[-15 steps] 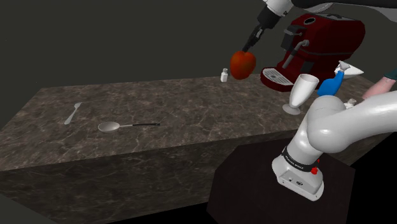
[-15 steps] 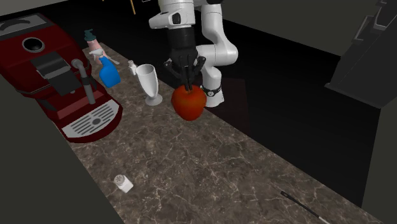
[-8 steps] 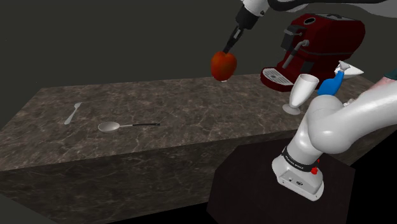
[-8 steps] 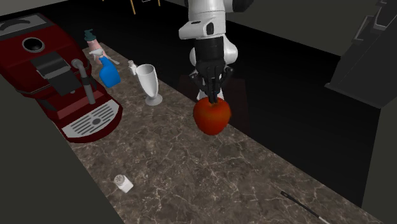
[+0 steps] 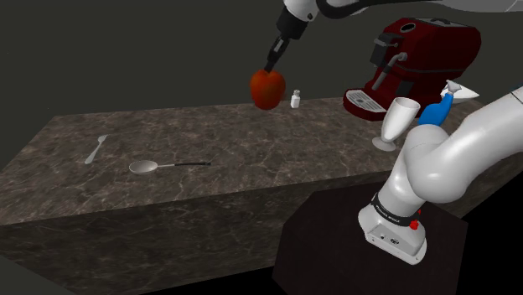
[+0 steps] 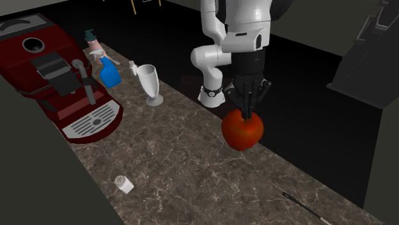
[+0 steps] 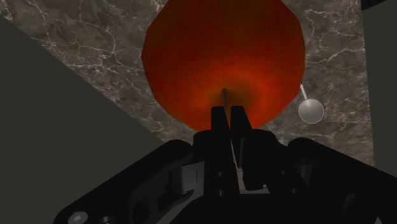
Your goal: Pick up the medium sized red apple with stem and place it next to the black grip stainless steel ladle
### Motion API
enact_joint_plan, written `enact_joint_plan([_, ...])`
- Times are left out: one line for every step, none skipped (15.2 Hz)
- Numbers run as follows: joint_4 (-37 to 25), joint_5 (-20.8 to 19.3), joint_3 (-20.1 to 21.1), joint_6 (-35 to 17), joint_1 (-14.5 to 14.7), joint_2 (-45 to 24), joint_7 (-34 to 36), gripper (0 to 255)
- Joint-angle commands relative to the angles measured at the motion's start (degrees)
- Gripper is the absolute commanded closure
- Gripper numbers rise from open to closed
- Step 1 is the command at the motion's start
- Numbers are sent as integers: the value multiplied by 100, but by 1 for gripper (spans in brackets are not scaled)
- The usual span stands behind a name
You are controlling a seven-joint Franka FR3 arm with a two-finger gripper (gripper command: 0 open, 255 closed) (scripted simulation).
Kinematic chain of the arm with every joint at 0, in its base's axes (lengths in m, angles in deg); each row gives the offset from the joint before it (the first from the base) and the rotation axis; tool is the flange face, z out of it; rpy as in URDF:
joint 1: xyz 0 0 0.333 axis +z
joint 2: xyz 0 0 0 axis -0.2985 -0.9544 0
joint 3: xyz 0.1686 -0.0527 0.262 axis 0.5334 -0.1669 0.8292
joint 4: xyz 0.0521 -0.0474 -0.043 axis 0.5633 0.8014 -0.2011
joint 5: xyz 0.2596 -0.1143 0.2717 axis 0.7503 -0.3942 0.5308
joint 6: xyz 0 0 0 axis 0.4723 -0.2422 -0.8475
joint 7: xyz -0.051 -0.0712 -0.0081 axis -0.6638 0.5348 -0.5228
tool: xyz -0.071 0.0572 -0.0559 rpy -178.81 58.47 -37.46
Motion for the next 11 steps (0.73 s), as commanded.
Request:
enact_joint_plan([-270, 23, 165, -78, 74, -337, 221, 255])
enact_joint_plan([-405, 24, 238, -106, 106, -499, 321, 255])
enact_joint_plan([-548, 21, 308, -129, 137, -662, 421, 255])
enact_joint_plan([-697, 14, 377, -148, 166, -828, 521, 255])
enact_joint_plan([-853, 4, 445, -162, 193, -997, 621, 255])
enact_joint_plan([-1017, -12, 512, -170, 220, -1167, 721, 255])
enact_joint_plan([-1114, -22, 549, -173, 236, -1267, 778, 255])
enact_joint_plan([-1035, -22, 548, -250, 237, -1265, 777, 255])
enact_joint_plan([-958, -21, 548, -327, 237, -1265, 776, 255])
enact_joint_plan([-882, -20, 547, -404, 237, -1266, 774, 255])
enact_joint_plan([-807, -19, 547, -481, 237, -1268, 773, 255])
